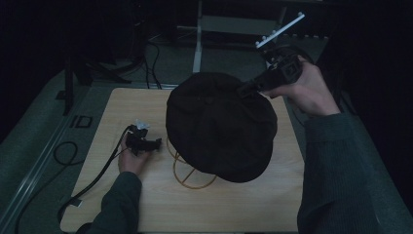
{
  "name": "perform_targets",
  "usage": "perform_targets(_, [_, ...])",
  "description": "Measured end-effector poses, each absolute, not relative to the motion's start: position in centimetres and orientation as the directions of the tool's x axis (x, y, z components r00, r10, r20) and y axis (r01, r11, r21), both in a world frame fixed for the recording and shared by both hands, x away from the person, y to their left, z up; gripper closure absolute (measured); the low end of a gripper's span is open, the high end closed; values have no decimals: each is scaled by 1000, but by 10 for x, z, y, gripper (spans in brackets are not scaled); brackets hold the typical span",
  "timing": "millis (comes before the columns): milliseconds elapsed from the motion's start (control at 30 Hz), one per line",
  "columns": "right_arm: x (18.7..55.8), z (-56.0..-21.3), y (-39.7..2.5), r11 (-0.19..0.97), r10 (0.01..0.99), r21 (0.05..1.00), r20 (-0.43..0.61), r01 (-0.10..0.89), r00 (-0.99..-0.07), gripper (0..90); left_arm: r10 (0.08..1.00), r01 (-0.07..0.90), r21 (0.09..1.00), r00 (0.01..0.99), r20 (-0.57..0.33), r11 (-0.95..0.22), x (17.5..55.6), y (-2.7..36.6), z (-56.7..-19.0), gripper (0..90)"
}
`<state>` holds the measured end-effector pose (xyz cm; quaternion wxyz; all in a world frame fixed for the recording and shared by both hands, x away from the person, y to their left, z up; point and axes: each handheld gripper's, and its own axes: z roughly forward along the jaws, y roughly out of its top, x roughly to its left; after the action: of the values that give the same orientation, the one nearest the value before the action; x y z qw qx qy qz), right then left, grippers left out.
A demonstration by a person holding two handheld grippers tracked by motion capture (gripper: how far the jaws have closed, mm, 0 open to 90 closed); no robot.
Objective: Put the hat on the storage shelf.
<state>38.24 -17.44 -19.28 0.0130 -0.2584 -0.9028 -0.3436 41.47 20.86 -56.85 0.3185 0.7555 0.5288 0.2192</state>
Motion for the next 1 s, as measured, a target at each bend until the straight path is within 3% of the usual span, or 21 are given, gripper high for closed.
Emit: perform_targets(1000, [415,-224,-125,628,470,564,274,536,-839,787,939,660,713,344,-6,-237,415,209,-569,159])
